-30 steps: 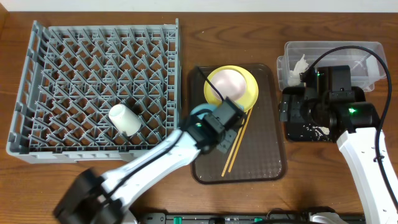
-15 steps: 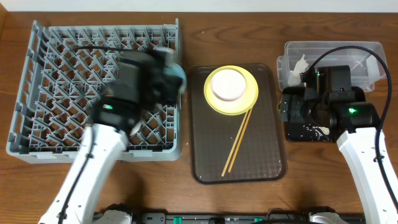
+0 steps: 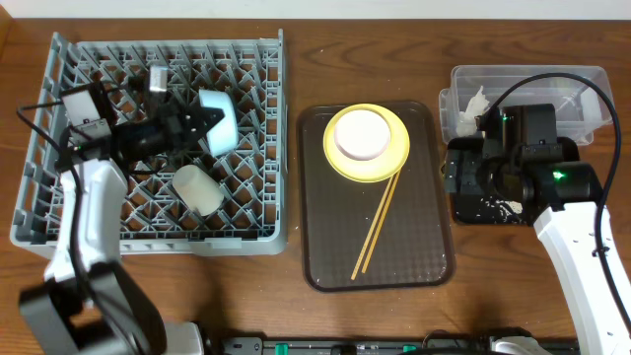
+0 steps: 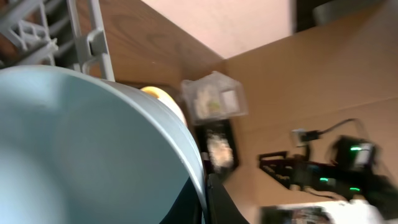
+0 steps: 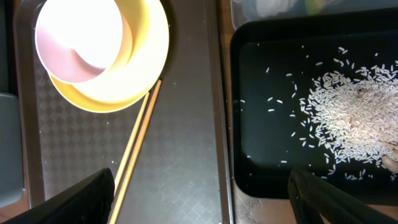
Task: Sort waste into correct bins and load items into the dishwasher rack
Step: 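Carry the light-blue bowl with the left gripper and set it in the rack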
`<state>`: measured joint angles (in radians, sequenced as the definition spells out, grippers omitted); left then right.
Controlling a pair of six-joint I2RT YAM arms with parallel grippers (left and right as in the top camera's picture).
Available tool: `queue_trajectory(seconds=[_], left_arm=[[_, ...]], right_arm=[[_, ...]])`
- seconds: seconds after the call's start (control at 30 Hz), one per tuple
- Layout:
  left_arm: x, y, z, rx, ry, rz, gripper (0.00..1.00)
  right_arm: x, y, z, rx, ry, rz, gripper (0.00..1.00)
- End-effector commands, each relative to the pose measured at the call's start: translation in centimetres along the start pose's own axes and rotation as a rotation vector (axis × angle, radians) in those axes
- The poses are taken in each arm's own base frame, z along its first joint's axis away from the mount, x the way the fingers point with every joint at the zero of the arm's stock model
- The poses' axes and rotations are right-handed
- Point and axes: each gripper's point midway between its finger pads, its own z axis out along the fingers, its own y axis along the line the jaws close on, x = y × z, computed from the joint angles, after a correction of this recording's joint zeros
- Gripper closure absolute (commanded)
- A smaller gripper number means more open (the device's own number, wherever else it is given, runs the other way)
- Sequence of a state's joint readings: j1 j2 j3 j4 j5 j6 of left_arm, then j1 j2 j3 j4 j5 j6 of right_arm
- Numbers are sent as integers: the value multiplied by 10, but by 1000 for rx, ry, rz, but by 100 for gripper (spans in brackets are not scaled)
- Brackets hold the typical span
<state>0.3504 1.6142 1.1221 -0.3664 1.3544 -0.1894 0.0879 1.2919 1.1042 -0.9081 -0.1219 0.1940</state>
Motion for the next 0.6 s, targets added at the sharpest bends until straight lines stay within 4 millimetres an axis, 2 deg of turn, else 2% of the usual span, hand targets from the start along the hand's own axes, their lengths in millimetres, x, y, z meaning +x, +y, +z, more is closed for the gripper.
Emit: queue_trajectory(seconds=[0.0, 0.13, 0.4, 0.57], left_arm=[[-4, -8, -9, 197, 27, -52, 94], [-13, 17, -17, 181, -5, -103, 94], [-23, 41, -31, 101, -68, -115, 94], [-23, 53, -31, 42, -84, -127, 94]], right_arm=[[-9, -3, -8, 6, -33, 15, 13], [-8, -3, -8, 6, -32, 15, 13], [-8, -3, -8, 6, -32, 16, 13], [-8, -3, -8, 6, -32, 16, 13]])
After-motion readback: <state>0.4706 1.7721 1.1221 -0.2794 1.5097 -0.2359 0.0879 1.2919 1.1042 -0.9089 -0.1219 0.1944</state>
